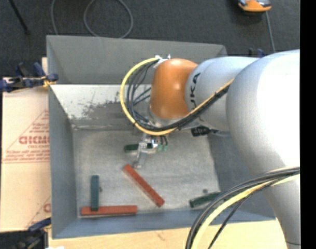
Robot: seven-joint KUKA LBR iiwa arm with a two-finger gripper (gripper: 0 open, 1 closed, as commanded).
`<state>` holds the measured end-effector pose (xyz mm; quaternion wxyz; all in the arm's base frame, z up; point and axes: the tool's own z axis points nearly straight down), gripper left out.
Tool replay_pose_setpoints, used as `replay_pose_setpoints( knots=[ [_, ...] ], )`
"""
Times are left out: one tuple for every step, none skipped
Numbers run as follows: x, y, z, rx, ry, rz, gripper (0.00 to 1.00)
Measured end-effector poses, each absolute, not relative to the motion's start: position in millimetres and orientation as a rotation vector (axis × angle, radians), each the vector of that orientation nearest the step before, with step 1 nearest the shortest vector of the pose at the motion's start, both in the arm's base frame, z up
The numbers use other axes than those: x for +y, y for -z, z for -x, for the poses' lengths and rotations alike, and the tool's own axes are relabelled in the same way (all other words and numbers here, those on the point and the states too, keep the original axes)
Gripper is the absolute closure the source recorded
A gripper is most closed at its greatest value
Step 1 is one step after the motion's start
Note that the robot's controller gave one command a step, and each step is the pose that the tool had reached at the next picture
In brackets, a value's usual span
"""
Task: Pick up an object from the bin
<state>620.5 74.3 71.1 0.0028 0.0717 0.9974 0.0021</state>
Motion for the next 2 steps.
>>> replay_pose_setpoints(
  knots=[
    [72.4,-71.5,-620.8,3.127,-0.004,-0.229,1.0],
    [60.6,-223.5,-619.4,3.112,-0.004,-0.332,1.0]
  ],
)
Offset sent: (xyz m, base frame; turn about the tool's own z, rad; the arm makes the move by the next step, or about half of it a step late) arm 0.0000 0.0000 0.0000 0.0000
